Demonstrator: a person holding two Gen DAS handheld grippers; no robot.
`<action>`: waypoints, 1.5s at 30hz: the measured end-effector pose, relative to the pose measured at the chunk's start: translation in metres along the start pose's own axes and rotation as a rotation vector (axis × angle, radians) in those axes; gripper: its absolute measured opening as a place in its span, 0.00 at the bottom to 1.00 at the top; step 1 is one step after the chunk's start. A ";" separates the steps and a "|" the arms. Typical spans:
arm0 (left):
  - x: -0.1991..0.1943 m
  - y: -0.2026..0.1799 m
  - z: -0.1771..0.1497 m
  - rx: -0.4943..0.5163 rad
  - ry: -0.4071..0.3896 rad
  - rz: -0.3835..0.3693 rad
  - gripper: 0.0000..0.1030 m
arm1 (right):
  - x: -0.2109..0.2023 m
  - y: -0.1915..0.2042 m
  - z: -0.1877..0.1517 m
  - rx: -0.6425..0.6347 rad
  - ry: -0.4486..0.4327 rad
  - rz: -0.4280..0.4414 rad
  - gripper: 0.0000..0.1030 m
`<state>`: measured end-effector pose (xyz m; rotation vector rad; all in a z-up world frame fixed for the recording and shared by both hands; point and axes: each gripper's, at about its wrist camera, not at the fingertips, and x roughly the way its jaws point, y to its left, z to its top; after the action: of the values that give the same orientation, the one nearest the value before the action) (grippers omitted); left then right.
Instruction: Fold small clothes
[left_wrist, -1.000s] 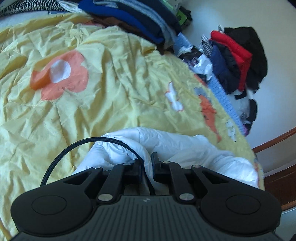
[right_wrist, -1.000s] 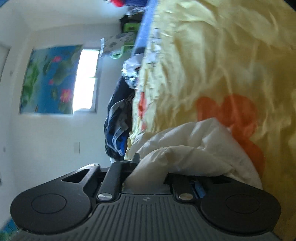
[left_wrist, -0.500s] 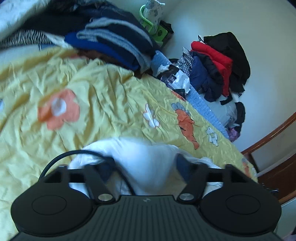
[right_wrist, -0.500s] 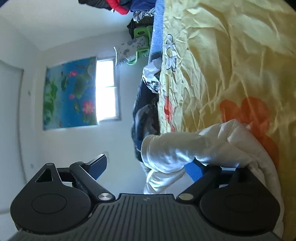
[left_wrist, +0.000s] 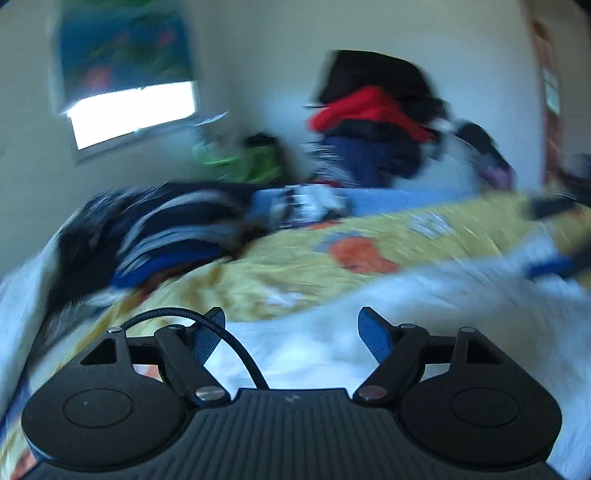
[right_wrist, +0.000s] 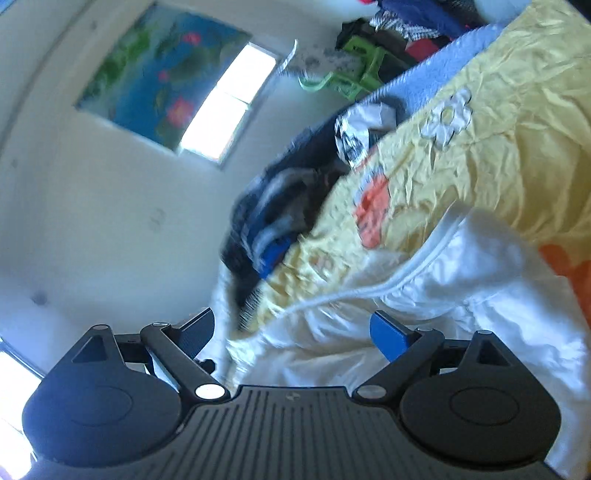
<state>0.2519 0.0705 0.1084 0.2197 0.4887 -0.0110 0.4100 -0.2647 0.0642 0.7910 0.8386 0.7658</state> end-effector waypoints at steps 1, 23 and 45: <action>0.014 -0.009 -0.001 0.024 0.048 -0.012 0.79 | 0.009 -0.002 -0.001 -0.041 0.012 -0.071 0.86; 0.115 0.026 -0.023 -0.212 0.326 0.067 0.98 | 0.018 -0.023 0.007 -0.110 -0.063 -0.278 0.78; 0.041 0.029 -0.067 -0.230 0.287 0.106 1.00 | -0.007 0.004 -0.088 -0.431 0.013 -0.467 0.98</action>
<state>0.2591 0.1146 0.0380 0.0203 0.7586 0.1812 0.3310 -0.2428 0.0312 0.1915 0.7921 0.5056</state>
